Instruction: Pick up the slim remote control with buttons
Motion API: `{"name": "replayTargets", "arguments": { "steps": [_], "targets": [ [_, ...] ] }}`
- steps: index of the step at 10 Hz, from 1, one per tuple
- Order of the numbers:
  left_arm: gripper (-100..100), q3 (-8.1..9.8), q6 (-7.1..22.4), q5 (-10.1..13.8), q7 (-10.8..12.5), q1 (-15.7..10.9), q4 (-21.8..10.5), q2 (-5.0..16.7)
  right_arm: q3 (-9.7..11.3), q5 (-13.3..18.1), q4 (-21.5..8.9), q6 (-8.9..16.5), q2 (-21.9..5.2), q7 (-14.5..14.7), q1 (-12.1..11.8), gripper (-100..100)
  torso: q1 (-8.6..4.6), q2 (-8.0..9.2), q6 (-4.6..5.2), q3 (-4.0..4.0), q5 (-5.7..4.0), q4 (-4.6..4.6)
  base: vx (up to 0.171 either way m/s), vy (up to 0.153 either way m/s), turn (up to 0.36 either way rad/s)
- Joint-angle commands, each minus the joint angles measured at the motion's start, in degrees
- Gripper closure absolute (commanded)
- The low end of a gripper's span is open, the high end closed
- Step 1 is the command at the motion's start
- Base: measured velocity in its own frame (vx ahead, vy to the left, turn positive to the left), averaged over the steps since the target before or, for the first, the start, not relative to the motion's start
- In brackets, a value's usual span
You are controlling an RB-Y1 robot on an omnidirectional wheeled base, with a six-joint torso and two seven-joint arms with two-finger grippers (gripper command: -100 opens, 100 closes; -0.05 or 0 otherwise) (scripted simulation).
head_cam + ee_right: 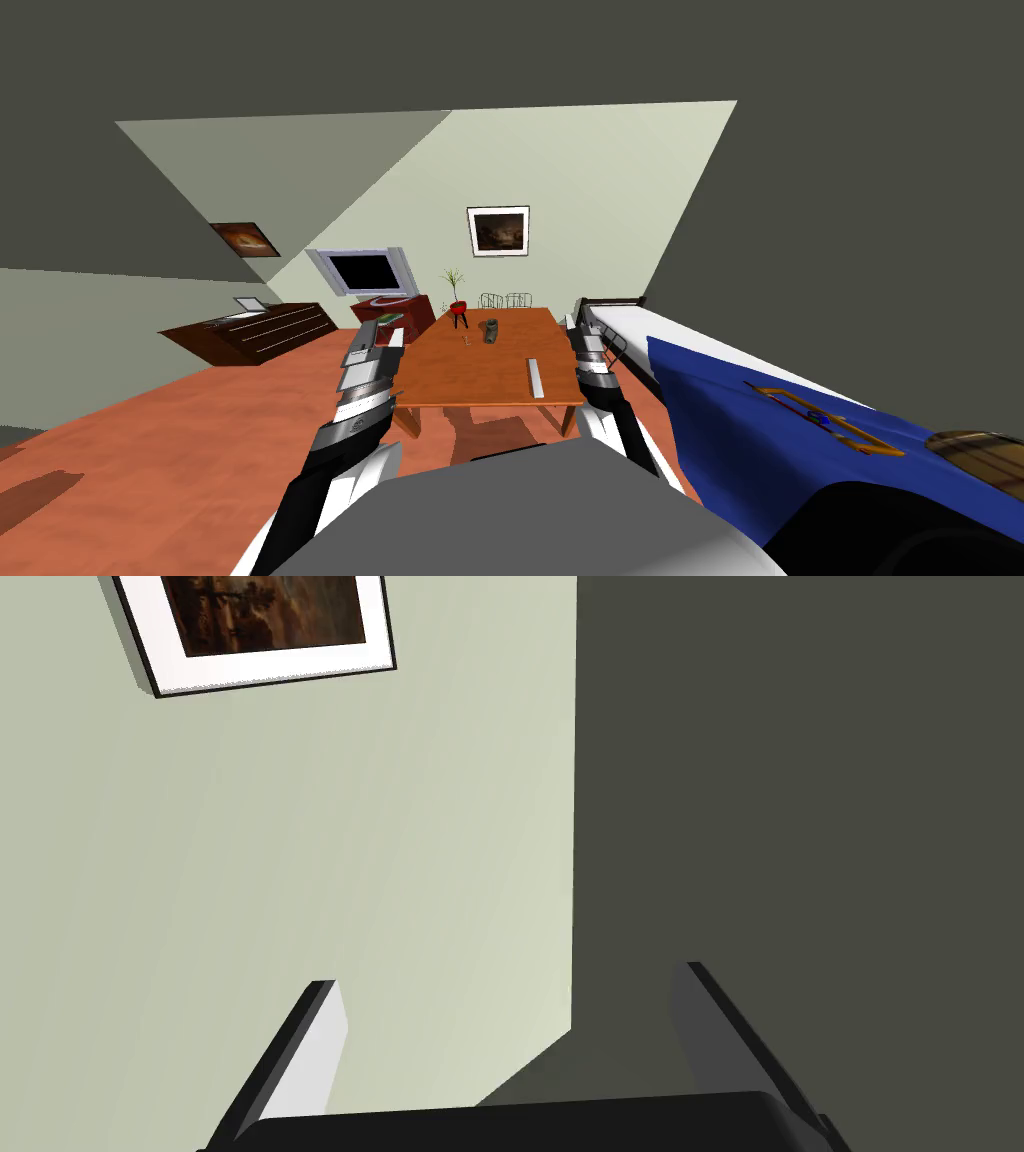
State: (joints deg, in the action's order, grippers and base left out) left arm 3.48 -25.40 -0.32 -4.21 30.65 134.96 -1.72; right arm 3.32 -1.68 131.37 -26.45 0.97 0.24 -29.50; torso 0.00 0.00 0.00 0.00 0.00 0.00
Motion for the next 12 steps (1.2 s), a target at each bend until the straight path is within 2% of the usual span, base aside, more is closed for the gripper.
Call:
{"name": "replayTargets", "arguments": {
  "steps": [1,3,6,7,9,10,11,12],
  "targets": [
    [0,0.0,0.0,0.0,0.0,0.0,0.0,0.0,-0.26,-0.1,-0.31,0.74,-2.01,-0.91,0.33,-100,0.0,0.0,0.0,0.0,0.0,0.0,-0.009,0.013,0.035],
    [0,0.0,0.0,0.0,0.0,0.0,0.0,0.0,-0.89,-0.33,-1.09,2.52,-5.04,-3.06,1.14,-100,0.07,0.06,-0.01,0.03,0.01,0.01,-0.028,0.031,0.061],
    [0,-0.01,0.0,0.0,0.0,-0.01,0.0,0.0,-2.52,-0.89,-3.18,6.97,-9.57,-7.74,3.2,-100,0.19,0.13,-0.01,0.07,0.04,0.03,-0.04,0.052,0.1],
    [0,-0.01,0.0,0.0,0.0,-0.01,0.0,-0.01,-2.52,-0.89,-3.18,6.97,-9.57,-8.37,3.2,-100,0.2,0.15,-0.02,0.09,0.05,0.03,-0.033,0.04,0.033],
    [0,-0.01,0.0,0.0,0.0,-0.01,0.0,0.0,-4.02,-1.36,-5.23,10.84,-12.43,-12.13,5.05,-100,0.14,0.11,-0.01,0.06,0.03,0.03,-0.036,0.05,0.124],
    [0,-0.01,0.0,0.0,0.0,-0.01,0.0,0.0,-4.02,-1.36,-5.23,11.01,-12.43,-13.13,5.05,-100,0.19,0.14,-0.02,0.08,0.04,0.03,-0.028,0.044,0.037],
    [0,0.0,0.0,0.0,0.0,0.0,0.0,0.0,-4.9,-1.61,-6.45,13.27,-13.8,-15.11,6.1,-100,0.16,0.12,0.01,0.07,0.04,0.03,-0.026,0.045,0.1],
    [0,-0.01,0.0,0.0,0.0,-0.01,0.0,0.0,-4.9,-1.61,-6.45,13.32,-13.8,-15.82,6.1,-100,0.15,0.1,-0.02,0.06,0.04,0.02,-0.023,0.033,0.056]
  ]
}}
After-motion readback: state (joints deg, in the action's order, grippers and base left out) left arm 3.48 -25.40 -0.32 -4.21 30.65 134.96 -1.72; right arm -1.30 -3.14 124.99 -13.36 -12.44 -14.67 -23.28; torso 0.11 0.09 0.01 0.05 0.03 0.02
